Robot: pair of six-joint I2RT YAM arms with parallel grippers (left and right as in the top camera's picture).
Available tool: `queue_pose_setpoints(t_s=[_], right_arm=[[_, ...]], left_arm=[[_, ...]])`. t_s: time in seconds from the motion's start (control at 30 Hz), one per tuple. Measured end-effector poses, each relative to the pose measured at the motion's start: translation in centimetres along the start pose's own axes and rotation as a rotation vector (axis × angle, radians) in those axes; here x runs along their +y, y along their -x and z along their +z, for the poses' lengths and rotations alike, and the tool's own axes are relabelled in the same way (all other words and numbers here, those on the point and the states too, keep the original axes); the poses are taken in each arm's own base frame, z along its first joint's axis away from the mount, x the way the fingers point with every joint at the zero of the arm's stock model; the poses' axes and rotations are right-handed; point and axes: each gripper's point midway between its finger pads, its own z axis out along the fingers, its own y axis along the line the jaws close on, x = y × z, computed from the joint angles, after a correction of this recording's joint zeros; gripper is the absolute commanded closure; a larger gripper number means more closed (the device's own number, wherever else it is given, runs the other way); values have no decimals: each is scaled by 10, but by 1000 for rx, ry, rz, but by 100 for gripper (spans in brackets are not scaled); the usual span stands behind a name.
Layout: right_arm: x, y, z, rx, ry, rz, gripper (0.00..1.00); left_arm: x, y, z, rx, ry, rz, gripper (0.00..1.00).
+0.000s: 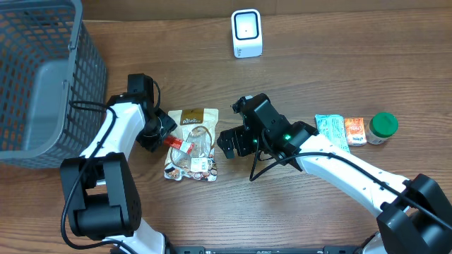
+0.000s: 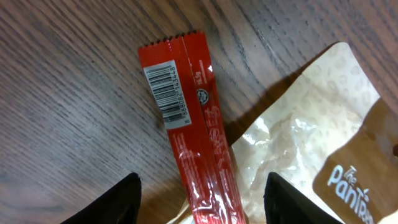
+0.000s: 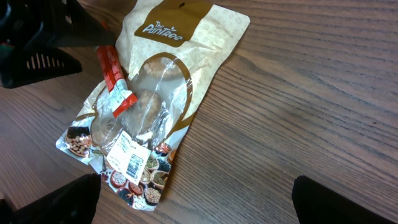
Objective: Scan the item barcode
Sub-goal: 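Move the left gripper to the red stick sachet and grasp it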
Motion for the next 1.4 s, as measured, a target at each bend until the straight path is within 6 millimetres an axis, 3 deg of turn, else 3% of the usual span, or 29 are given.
queue_pose_setpoints(t_s=[0.13,0.27,0.57,0.67,0.97,1.13,1.4], right_arm=[[0,0,0,-1,0,0,0],[0,0,0,-2,0,0,0],[0,0,0,-1,0,-1,0],[0,0,0,-2,0,0,0],[0,0,0,-2,0,0,0],[0,1,0,-3,1,-1,0],[0,1,0,-5,1,-1,0]], left_arm=[[5,-5,8,8,8,-18,51],[7,-7,17,1,1,-22,52],[9,-8,27,-18,-13,-41,89],[9,-7,27,-20,-15,-44,96],[11,-9,26,-12,-2,-32,96],[17,-12,12,27,53,-14,96],[2,10,-43,-6,84,28,96]])
